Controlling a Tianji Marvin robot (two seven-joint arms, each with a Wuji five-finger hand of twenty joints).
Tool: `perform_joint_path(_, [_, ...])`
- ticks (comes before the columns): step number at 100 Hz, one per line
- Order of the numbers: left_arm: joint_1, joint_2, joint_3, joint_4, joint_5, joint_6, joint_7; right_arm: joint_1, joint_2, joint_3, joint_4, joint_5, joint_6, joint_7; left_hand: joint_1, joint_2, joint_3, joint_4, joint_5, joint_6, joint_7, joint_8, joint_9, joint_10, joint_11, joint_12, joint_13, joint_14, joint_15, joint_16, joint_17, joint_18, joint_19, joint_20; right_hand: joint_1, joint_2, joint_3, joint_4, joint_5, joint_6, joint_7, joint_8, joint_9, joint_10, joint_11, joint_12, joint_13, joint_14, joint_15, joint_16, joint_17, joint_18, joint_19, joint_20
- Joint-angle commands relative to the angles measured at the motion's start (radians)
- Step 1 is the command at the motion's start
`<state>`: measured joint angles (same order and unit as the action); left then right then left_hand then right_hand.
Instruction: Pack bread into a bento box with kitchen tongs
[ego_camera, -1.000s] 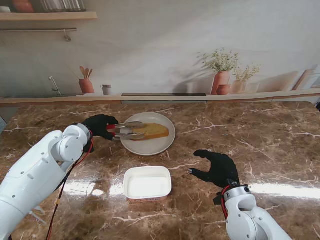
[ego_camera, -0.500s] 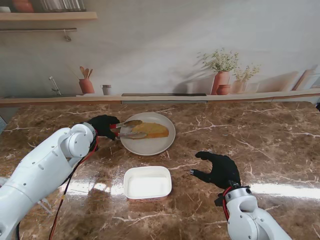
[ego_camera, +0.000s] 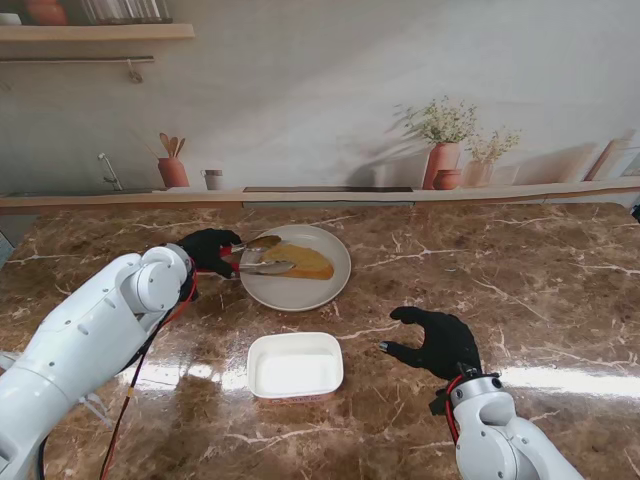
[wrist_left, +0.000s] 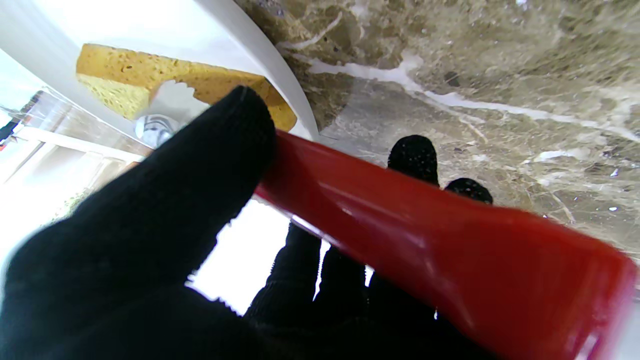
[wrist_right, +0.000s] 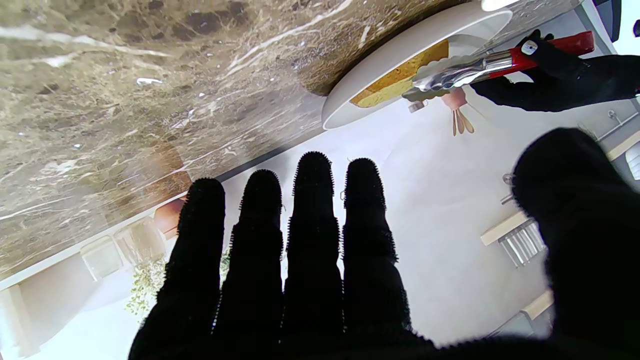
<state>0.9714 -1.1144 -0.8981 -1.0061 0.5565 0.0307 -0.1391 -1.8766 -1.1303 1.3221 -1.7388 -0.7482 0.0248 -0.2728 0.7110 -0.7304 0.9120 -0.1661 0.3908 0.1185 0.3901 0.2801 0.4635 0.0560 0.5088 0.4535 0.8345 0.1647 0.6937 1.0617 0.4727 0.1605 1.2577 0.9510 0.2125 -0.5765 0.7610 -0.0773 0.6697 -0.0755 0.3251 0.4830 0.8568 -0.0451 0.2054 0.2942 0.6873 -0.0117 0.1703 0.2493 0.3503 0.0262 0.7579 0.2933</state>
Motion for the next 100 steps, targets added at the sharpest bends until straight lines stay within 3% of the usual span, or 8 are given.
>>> perform_joint_path(1, [-0.004,0.005,-0.004,-0.001,0.002,-0.003,-0.010,-0.008,-0.001,-0.002,0.008,0.006,-0.001,0.016,0.069,0.037,0.094,0.044,-0.043,-0.002,-0.011,-0.010,-0.040,0.005,0.010,-0.010,0.009,-0.011,0.048,0.021,0.006,-0.033,0.049,0.027,0.022,0.013,-0.019,0.044,0.029,-0.028,0.012,-0.007,0.014,-0.009,0.014,0.018,-0.007,0.001,0.004,0.015,-0.012,0.005,0.028,0.008])
perform_joint_path(13, [0.003,0.003,-0.022,0.003,-0.006,-0.023,0.003,-0.008,-0.001,-0.002,0.009,0.008,0.000,0.017,0.105,0.036,0.078,0.021,-0.045,-0.015,0.003,-0.008,-0.040,-0.003,0.015,-0.010,0.019,-0.009,0.057,0.072,0.012,-0.045,0.051,0.048,0.025,0.015,-0.022,0.044,0.037,-0.027,0.016,-0.006,0.019,-0.009,0.015,0.021,-0.005,-0.001,0.004,0.016,-0.010,0.000,0.027,0.012])
perform_joint_path(76, [-0.056,0.015,0.059,0.057,0.003,-0.087,-0.055,-0.010,-0.002,-0.003,0.009,0.014,0.007,0.019,0.114,0.040,0.069,0.021,-0.051,-0.041,0.013,-0.005,-0.046,-0.023,0.010,-0.010,0.002,-0.012,0.068,0.092,-0.002,-0.058,0.050,0.078,0.034,0.028,-0.031,0.046,0.051,-0.030,0.029,-0.002,0.031,-0.009,0.018,0.030,-0.003,0.000,0.005,0.020,-0.010,0.001,0.017,0.025])
perform_joint_path(100, [-0.062,0.027,0.060,0.056,0.032,-0.081,-0.079,-0.010,-0.002,-0.002,0.011,0.017,0.005,0.019,0.102,0.046,0.073,0.028,-0.089,-0.009,-0.036,-0.030,-0.097,-0.010,0.005,-0.009,-0.037,-0.016,0.060,0.094,-0.031,-0.060,0.037,0.093,0.036,0.033,-0.034,0.046,0.056,-0.031,0.032,-0.001,0.033,-0.010,0.020,0.034,-0.004,0.008,0.006,0.022,-0.016,0.016,0.018,0.031])
